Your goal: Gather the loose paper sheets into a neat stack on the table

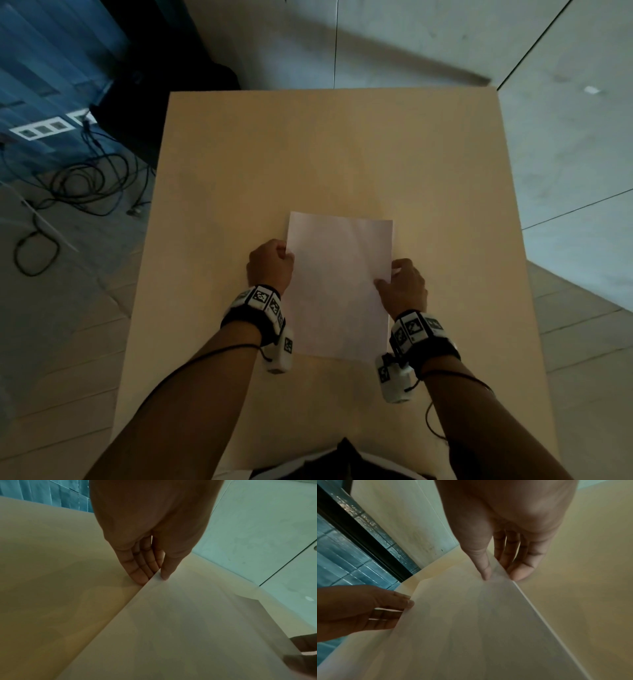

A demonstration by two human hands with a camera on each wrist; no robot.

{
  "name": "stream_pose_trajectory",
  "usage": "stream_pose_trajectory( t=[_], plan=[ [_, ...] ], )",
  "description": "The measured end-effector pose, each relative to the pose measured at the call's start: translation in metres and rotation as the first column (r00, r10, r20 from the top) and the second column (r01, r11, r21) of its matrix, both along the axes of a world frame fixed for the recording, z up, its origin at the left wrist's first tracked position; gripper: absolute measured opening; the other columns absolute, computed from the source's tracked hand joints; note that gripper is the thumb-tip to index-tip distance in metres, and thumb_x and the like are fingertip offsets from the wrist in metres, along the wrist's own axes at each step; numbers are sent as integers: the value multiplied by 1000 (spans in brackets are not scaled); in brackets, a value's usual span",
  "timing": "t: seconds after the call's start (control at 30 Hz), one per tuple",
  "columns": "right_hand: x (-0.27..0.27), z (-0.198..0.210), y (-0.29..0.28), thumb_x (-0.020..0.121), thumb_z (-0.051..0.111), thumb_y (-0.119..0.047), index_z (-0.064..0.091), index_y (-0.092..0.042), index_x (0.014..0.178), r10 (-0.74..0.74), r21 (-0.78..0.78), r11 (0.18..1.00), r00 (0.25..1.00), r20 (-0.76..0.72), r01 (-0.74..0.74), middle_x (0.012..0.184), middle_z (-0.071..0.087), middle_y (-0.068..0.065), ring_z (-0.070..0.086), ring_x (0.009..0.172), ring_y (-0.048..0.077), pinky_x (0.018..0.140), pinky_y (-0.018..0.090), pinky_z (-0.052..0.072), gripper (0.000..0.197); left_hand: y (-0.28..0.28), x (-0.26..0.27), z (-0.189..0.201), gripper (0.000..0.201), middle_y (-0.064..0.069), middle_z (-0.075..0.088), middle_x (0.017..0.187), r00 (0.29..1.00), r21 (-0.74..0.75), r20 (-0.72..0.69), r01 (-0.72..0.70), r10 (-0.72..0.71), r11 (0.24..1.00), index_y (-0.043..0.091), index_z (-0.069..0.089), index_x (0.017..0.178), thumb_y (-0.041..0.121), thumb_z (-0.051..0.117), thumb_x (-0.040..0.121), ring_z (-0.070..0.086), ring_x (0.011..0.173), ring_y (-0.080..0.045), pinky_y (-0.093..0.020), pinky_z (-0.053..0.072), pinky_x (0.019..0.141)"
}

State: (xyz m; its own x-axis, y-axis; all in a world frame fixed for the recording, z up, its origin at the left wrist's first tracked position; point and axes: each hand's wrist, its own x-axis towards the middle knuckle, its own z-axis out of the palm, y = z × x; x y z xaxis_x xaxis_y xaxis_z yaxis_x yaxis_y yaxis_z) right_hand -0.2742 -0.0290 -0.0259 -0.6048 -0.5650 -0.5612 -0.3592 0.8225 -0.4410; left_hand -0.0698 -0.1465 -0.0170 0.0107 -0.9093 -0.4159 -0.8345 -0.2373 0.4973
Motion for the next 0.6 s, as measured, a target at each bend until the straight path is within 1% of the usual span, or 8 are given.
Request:
stream_pose_trajectory(
  t=[0.13,0.23,0.33,0.47,0.57,0.6],
  plan=[
    [3,6,2,82,69,-25,52,-14,127,3,-11,1000,1000,-25,-3,130,55,13,57,115,38,93,43,45,49,-1,1,-2,32,-12,67,112,996,27,61,63,-65,998,13,64,112,30,62,85,59,107,-35,-42,48,90],
    [3,6,7,82,68,-27,53,-17,128,6,-38,999,1000,-3,-6,127,57,12,58,114,36,94,42,46,49,0,2,-1,43,-15,59,122,988,66,84,125,-130,990,13,57,124,36,57,87,54,114,-37,-45,46,96],
    [3,10,17,82,67,-28,55,-19,126,4,-53,999,1000,27,-3,123,60,11,61,110,34,93,40,47,46,11,7,1,49,-17,52,127,970,103,129,192,-204,976,12,51,129,40,53,89,52,114,-39,-46,45,95],
    [4,15,42,84,65,-31,57,-19,125,43,-24,999,997,60,-42,123,60,11,61,110,33,94,40,47,44,45,26,1,49,-17,46,129,938,115,172,285,-302,952,13,47,129,40,50,88,50,113,-40,-47,47,90],
    [8,17,66,86,63,-32,58,-19,126,78,-20,997,995,55,-77,123,59,11,62,110,32,94,38,47,43,69,43,9,36,-16,45,125,932,113,206,280,-298,953,14,47,117,34,49,87,47,111,-39,-46,46,83],
    [10,18,75,87,63,-32,59,-18,126,94,-9,996,994,50,-93,123,59,11,62,109,32,93,38,47,42,77,49,12,34,-16,44,125,934,112,209,272,-290,956,15,46,116,33,49,87,46,111,-39,-45,46,82]
  ],
)
